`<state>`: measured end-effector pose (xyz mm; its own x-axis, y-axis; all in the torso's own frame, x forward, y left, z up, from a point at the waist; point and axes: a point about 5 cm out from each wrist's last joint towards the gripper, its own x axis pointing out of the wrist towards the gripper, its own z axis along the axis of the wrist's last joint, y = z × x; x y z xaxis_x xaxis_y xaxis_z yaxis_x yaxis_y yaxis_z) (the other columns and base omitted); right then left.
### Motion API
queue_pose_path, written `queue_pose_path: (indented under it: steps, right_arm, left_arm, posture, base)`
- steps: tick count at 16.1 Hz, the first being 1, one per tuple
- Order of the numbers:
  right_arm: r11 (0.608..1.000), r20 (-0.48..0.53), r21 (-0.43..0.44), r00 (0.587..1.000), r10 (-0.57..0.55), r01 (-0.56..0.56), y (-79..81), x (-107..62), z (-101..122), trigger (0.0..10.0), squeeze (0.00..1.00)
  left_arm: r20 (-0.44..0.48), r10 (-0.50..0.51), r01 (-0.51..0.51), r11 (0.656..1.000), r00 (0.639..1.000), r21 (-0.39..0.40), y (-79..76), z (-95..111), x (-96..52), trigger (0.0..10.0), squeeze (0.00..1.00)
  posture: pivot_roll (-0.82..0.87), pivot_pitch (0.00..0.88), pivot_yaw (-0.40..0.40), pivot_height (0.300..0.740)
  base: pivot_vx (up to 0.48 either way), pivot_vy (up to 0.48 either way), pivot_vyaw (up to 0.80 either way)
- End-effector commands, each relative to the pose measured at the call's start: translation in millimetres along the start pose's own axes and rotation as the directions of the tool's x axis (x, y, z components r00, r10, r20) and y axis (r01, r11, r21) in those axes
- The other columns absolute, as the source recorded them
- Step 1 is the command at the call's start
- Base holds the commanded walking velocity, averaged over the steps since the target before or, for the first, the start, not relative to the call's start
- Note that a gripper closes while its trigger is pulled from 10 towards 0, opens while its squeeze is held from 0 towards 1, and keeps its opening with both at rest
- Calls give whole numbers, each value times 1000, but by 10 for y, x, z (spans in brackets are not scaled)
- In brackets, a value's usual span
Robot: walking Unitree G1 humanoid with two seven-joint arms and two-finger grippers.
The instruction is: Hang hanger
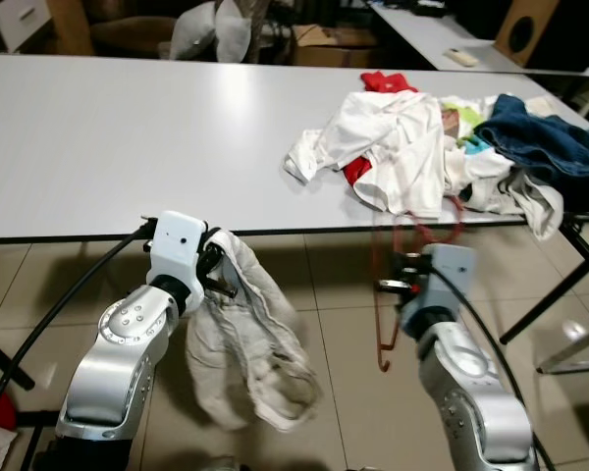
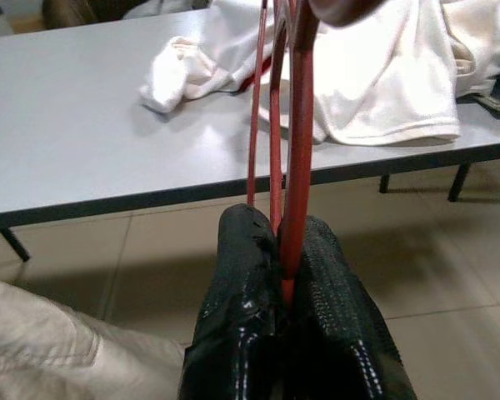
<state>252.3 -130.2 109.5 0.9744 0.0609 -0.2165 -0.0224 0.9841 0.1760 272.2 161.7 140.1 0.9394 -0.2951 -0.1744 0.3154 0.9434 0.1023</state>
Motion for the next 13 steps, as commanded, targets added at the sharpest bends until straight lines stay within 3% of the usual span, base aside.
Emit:
queue_pose_path:
  steps: [1, 13]
  right_arm:
    - [999, 10, -26, 1000, -24, 25, -65, 11, 14, 10000, 0]
    - [1000, 13, -26, 1000, -1, 2, -65, 29, 4, 10000, 0]
  left_arm:
    - [69, -18, 17, 1000, 997, 19, -38, 148, 10, 10000, 0]
    - [75, -18, 17, 1000, 997, 18, -53, 152, 22, 10000, 0]
  posture:
    - [89, 22, -37, 740]
    - [85, 20, -45, 740]
  base:
    - [0, 326, 0]
    - [0, 353, 0]
